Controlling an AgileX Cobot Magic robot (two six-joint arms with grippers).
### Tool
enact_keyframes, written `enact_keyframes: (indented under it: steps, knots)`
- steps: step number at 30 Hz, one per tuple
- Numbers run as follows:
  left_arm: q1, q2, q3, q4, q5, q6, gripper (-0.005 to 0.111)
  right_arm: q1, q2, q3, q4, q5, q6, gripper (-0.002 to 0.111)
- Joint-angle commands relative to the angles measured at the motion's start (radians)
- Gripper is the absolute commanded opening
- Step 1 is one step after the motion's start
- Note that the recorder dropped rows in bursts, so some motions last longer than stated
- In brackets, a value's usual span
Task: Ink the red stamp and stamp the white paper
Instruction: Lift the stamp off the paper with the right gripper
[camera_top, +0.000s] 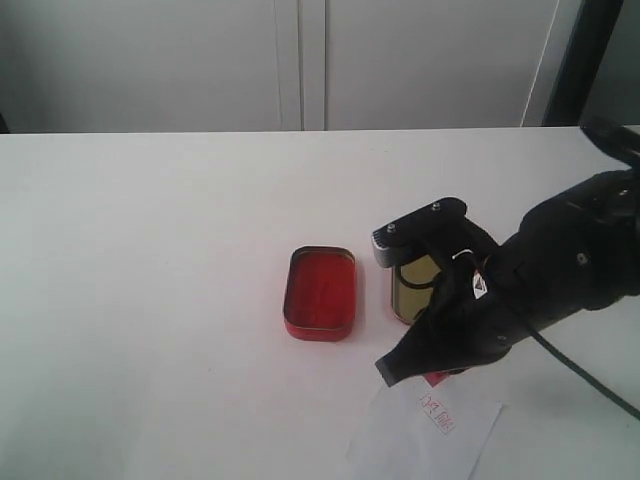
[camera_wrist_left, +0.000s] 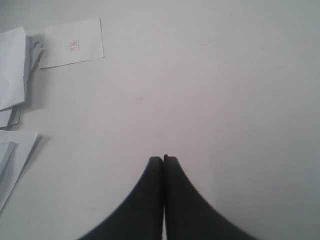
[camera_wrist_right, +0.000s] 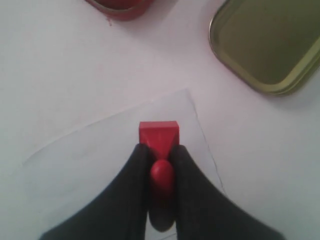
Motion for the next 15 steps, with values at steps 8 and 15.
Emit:
enact_keyframes:
  steps: [8, 15]
  knots:
    - [-0.006, -0.005, 0.005, -0.005, -0.001, -0.009, 0.000, -0.001, -0.014, -0.083, -0.006, 0.095, -0.023, 0.000]
    - [-0.006, -0.005, 0.005, -0.005, -0.001, -0.009, 0.000, -0.001, -0.014, -0.092, -0.006, 0.107, -0.036, 0.000]
